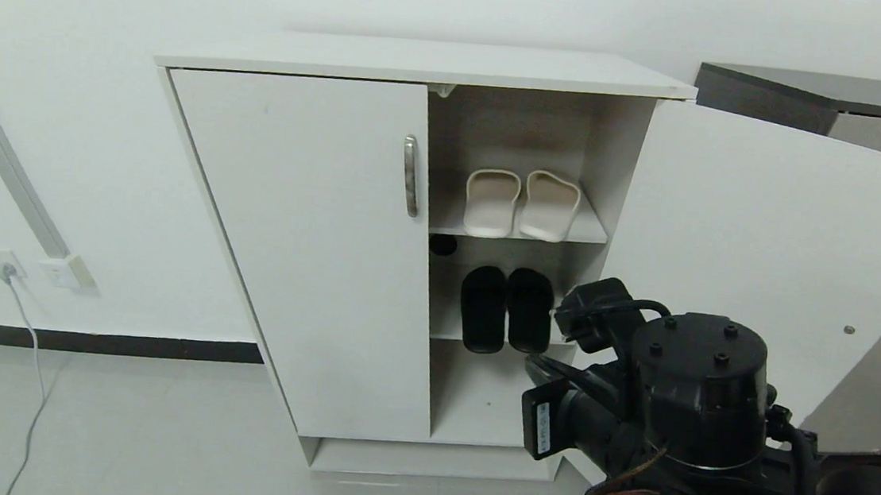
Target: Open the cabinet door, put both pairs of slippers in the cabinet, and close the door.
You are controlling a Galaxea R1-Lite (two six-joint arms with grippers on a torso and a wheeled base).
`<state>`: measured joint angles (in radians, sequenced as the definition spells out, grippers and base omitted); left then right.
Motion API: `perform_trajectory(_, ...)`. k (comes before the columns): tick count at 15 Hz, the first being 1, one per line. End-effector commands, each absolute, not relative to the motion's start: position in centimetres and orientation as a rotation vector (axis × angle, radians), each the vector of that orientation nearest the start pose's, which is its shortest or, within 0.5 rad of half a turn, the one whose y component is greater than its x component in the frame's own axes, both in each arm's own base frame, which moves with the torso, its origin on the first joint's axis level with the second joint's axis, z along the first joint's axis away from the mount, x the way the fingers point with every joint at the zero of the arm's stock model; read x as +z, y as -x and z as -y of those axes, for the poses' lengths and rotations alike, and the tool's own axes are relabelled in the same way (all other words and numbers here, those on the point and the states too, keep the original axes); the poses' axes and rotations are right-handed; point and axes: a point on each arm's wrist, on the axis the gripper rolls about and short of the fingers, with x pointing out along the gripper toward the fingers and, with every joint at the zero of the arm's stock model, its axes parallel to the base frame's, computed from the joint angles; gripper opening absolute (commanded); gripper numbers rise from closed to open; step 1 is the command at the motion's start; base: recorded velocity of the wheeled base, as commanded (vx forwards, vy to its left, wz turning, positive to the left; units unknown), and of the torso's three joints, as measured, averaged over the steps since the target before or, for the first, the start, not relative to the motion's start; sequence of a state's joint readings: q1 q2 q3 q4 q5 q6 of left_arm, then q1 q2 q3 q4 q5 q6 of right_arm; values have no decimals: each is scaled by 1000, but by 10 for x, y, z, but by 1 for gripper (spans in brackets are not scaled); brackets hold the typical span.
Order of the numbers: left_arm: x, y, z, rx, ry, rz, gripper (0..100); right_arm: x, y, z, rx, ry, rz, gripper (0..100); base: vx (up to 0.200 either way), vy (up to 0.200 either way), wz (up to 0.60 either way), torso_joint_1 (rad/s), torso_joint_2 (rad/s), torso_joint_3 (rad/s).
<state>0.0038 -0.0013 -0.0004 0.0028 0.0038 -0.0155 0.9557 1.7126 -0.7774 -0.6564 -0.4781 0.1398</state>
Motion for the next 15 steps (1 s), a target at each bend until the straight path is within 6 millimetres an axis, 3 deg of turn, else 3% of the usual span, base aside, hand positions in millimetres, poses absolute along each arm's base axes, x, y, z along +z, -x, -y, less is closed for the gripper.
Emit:
perform_trajectory(1, 75, 23, 0, 8, 15, -1, 0, 174, -183, -242, 459, 47, -242, 0, 0, 0, 0, 41, -515, -373)
perform_trajectory(15, 75, 23, 0, 8, 15, -1, 0, 172, -182, -240, 457, 53, -248, 0, 0, 0, 0, 120, -473, -339)
